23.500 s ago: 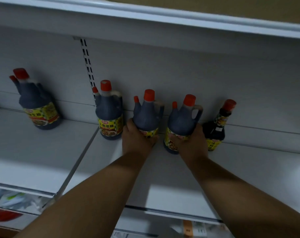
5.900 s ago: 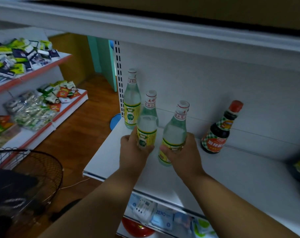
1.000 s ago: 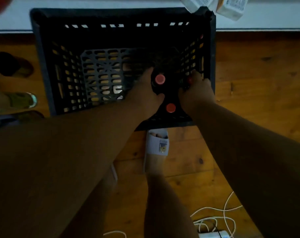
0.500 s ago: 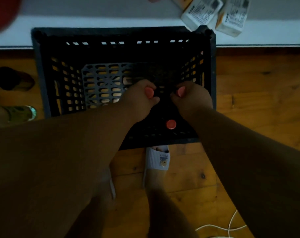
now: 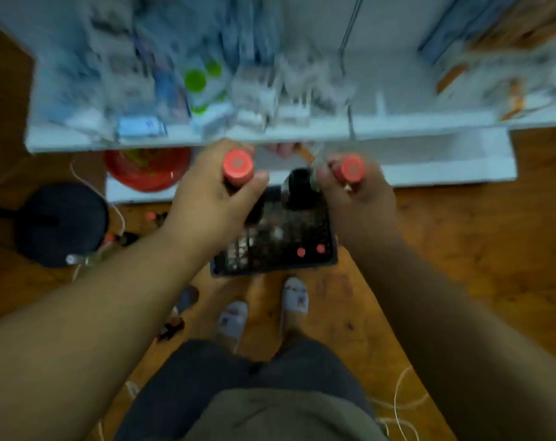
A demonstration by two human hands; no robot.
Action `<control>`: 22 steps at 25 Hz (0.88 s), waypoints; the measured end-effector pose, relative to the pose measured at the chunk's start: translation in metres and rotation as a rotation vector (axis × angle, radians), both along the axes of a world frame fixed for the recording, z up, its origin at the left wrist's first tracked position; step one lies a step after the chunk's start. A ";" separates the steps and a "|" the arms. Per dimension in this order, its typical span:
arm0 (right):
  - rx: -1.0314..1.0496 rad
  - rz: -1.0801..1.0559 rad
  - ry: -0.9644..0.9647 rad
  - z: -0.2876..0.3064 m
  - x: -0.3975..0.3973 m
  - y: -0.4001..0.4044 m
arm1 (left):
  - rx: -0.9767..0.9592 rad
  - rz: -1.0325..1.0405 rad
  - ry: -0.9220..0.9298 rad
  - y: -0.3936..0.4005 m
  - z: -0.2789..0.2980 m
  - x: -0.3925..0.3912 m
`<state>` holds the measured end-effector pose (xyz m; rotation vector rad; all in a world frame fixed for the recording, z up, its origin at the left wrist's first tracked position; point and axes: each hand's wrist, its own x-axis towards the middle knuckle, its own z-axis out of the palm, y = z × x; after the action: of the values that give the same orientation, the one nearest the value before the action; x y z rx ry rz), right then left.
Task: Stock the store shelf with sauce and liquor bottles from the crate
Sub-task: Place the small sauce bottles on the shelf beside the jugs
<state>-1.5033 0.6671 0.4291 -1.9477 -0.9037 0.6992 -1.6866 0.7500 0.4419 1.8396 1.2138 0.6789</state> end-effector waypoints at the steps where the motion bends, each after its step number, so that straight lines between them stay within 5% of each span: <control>1: 0.078 -0.028 0.015 0.036 -0.003 -0.006 | -0.027 0.049 -0.111 -0.006 0.033 -0.001; 5: 0.439 -0.324 0.209 0.142 -0.028 -0.030 | -0.009 0.104 -0.343 -0.022 0.127 0.001; 8: 0.607 -0.429 0.235 0.198 -0.030 -0.065 | 0.017 -0.049 -0.476 -0.043 0.183 0.015; 14: 0.709 -0.386 0.207 0.237 0.024 -0.147 | 0.054 -0.300 -0.543 -0.104 0.237 0.085; 22: 0.640 -0.294 0.046 0.270 0.209 -0.245 | 0.053 -0.386 -0.605 -0.191 0.250 0.263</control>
<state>-1.2947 0.4220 0.6996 -1.4369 -0.6812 0.2352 -1.4239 0.5588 0.6919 1.6642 0.4390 0.9537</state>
